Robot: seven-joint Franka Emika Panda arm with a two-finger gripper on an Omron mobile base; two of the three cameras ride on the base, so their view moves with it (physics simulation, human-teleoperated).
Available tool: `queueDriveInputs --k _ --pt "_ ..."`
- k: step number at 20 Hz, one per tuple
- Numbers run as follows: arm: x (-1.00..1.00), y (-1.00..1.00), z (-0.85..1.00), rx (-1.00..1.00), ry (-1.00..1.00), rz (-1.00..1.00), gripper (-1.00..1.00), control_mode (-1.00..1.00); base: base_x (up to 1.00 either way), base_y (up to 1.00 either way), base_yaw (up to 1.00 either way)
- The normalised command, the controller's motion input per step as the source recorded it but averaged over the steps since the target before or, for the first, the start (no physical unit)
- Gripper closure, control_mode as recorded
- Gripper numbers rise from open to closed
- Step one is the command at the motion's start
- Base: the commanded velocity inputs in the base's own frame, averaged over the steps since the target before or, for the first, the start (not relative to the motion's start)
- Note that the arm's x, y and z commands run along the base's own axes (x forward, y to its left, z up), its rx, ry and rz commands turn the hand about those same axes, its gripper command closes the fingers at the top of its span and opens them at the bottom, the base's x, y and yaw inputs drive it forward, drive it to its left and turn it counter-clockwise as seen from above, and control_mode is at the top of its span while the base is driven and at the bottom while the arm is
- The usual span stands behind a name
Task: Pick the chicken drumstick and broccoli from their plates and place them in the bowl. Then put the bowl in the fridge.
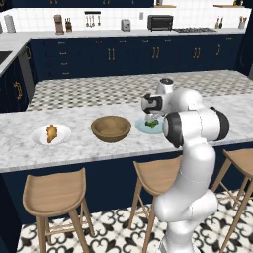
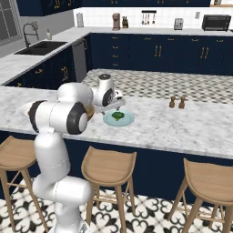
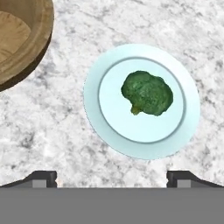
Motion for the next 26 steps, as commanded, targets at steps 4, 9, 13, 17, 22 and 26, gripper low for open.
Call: queueDriveInputs --k 4,9,13,17,22,26 --pt "0.53 0.00 -0.17 0.00 0.00 0.09 -1.00 -1.00 0.00 0.00 0.00" --pt "0.48 0.00 -0.22 0.00 0.00 0.01 -1.00 -1.00 0.00 0.00 0.00" --pt "0.46 0.00 -0.38 -0.02 0.00 0.00 -1.00 -1.00 0.00 0.00 0.00" --pt "0.50 0.00 -0.36 0.00 0.00 0.00 -1.00 -1.00 0.00 0.00 0.00" --pt "0.44 0.00 -0.34 0.00 0.00 0.00 -1.00 -1.00 0.00 0.00 0.00" --pt "0.11 0.00 -0.32 0.00 0.00 0.00 -1.00 -1.00 0.00 0.00 0.00"
